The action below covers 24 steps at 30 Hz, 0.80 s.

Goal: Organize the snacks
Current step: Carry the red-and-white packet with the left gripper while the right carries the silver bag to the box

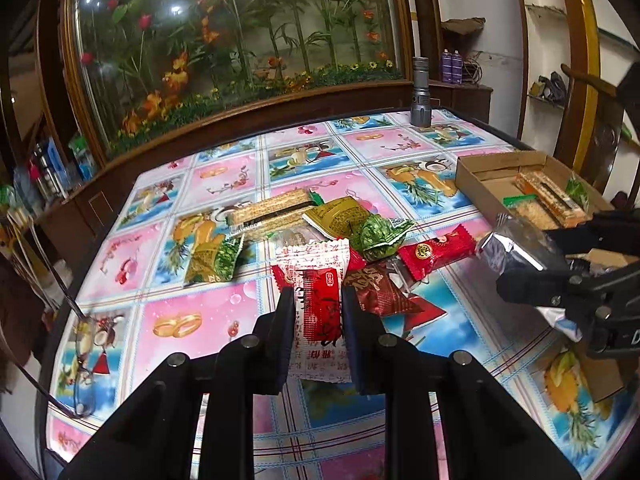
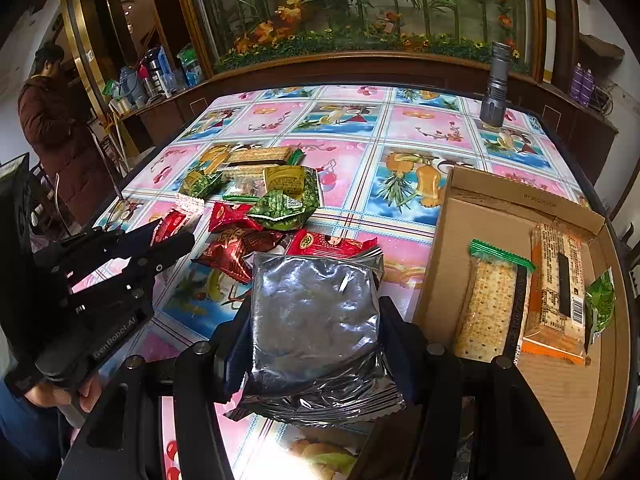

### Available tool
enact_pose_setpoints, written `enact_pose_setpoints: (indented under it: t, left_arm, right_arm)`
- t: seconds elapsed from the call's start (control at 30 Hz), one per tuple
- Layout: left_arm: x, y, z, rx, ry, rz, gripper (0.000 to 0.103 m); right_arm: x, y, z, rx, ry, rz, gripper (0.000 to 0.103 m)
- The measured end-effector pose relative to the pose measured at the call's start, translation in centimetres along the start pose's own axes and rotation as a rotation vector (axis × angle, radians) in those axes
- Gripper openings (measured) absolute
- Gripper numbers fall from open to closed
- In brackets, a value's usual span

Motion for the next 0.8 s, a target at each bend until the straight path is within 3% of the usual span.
enact_pose_setpoints:
  t: [0.23, 0.8]
  left_arm:
    - [0.8, 0.0, 0.7, 0.056, 0.051, -0.053, 0.022]
    - [2.1, -0.2, 1.5, 0.088, 0.056, -0.093, 0.022]
  right_arm:
    - [0.2, 0.1, 0.3, 0.007, 0.002, -0.013, 0.063]
    - [1.0, 0.3, 0.8, 0.026, 0.009, -0.05, 0.063]
Point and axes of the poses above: each gripper's, at about its wrist camera, not at the fingertips, and z roughly against the way its jaws point, x to its right, y to its top, the point moved 3 cm from there along -z, roughly the way its jaws point, and after that the axes turned 12 degrees about y, right-handed, at the moved point
